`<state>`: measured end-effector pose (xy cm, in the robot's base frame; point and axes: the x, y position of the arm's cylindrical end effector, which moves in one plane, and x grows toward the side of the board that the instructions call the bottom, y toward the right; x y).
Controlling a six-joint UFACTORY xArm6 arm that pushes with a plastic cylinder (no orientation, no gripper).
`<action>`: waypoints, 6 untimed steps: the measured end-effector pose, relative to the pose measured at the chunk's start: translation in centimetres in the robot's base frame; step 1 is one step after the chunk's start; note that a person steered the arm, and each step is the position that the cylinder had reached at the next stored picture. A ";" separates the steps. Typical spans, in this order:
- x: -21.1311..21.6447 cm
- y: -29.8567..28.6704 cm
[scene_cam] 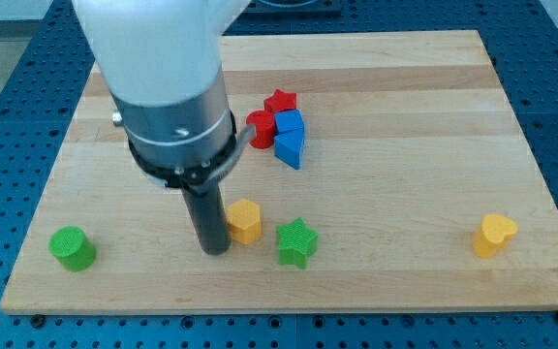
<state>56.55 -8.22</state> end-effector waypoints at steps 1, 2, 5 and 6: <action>0.4 1.4; 0.4 3.8; -0.2 12.9; -0.8 15.0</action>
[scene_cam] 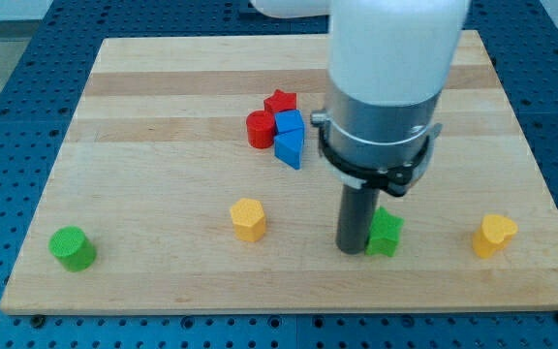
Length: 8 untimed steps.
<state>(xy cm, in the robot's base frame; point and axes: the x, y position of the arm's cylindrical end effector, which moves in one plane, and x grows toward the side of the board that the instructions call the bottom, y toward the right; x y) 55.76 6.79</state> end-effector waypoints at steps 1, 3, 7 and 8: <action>-0.5 2.5; -1.6 6.9; 4.2 4.9; 5.1 -0.1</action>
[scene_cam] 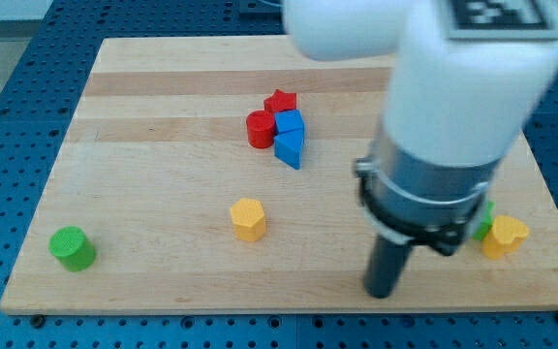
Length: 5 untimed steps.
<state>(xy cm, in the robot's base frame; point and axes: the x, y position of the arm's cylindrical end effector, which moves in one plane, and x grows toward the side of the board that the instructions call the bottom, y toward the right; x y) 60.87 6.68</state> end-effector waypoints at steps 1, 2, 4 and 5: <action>0.0 -5.3; -0.2 -10.2; -4.4 -16.2; -6.4 -16.8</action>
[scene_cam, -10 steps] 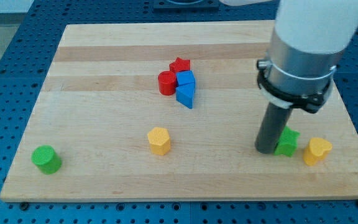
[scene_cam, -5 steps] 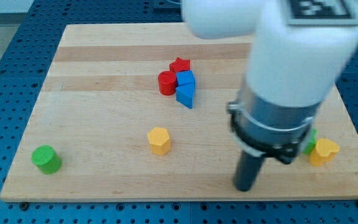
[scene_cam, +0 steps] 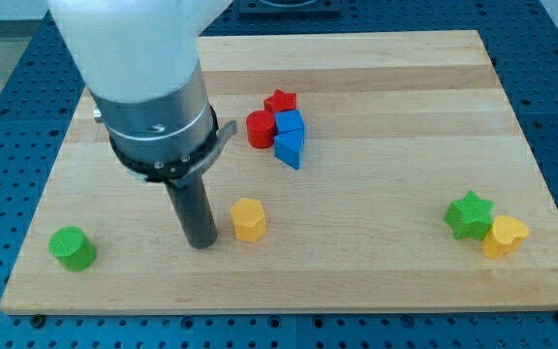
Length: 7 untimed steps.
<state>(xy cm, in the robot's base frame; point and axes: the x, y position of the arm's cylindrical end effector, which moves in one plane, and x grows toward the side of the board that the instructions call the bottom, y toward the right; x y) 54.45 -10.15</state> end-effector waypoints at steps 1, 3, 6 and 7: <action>-1.4 0.6; -1.6 6.1; 2.2 9.5; 3.2 10.1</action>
